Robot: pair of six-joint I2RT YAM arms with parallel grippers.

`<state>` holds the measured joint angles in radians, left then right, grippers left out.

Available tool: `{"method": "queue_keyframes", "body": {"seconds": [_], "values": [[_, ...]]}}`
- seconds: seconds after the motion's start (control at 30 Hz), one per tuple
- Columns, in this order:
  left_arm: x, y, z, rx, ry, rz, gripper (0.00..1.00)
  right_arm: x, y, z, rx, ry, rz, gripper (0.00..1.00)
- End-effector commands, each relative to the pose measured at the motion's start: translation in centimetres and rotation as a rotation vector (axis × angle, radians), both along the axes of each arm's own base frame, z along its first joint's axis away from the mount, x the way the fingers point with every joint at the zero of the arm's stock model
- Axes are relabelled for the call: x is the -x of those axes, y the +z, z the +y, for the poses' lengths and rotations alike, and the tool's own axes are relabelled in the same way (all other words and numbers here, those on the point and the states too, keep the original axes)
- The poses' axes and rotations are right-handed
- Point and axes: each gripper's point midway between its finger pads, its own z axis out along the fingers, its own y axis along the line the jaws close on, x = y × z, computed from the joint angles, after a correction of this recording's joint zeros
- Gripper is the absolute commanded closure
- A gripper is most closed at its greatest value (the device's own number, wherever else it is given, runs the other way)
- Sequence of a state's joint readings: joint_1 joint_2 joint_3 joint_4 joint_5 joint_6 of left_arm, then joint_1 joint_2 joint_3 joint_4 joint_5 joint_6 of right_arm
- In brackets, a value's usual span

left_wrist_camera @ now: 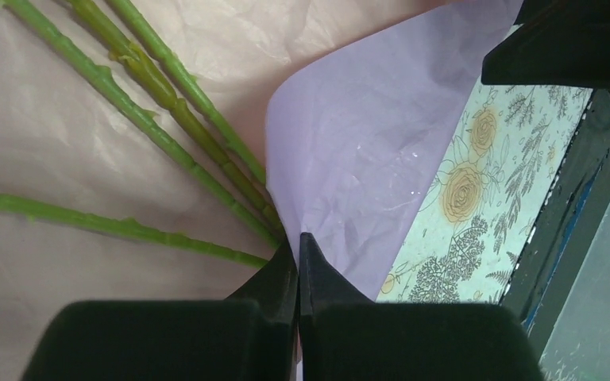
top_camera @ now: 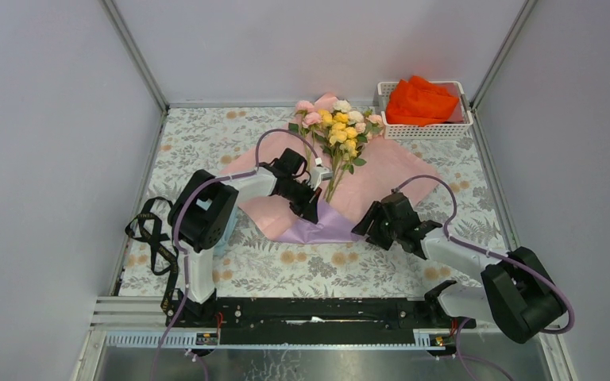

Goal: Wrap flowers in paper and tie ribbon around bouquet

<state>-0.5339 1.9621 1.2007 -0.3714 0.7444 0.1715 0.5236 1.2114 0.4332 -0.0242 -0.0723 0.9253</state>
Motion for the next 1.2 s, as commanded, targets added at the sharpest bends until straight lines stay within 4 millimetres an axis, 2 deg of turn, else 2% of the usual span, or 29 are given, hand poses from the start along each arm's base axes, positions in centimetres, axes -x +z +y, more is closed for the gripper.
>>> {"method": "queue_keyframes", "body": {"seconds": [0.0, 0.13, 0.2, 0.37, 0.5, 0.63, 0.73, 0.87, 1.0, 1.17], "values": [[-1.5, -0.1, -0.4, -0.002, 0.041, -0.042, 1.00, 0.0, -1.5, 0.1, -0.010, -0.039, 0.028, 0.35], [-2.6, 0.0, -0.1, -0.027, 0.087, -0.079, 1.00, -0.4, -1.9, -0.2, 0.014, -0.060, 0.022, 0.39], [-3.1, 0.3, -0.1, -0.031, 0.104, -0.101, 1.00, -0.4, -2.1, -0.7, 0.036, -0.072, 0.015, 0.45], [-3.4, 0.6, 0.0, -0.033, 0.111, -0.118, 1.00, -0.7, -2.5, -2.2, 0.105, -0.093, -0.016, 0.79], [-3.8, -0.5, 0.5, -0.078, 0.144, -0.114, 1.00, -1.4, -1.6, -2.7, 0.175, -0.049, -0.054, 0.98], [-4.3, -1.2, 0.5, -0.102, 0.178, -0.086, 1.00, -2.9, 1.5, -3.6, 0.391, 0.029, -0.170, 1.00], [-4.4, -1.5, 0.2, -0.099, 0.187, -0.061, 1.00, -3.9, 3.7, -3.2, 0.526, 0.093, -0.237, 1.00], [-4.8, -1.8, 0.1, -0.113, 0.191, -0.054, 1.00, -4.5, 5.3, -2.3, 0.682, 0.170, -0.286, 1.00], [-4.7, -2.1, 0.3, -0.124, 0.190, -0.045, 1.00, -5.0, 7.3, -0.4, 0.801, 0.247, -0.345, 1.00], [-4.5, -2.5, 0.8, -0.137, 0.189, -0.038, 1.00, -4.9, 9.0, 3.8, 0.927, 0.426, -0.430, 1.00]]}}
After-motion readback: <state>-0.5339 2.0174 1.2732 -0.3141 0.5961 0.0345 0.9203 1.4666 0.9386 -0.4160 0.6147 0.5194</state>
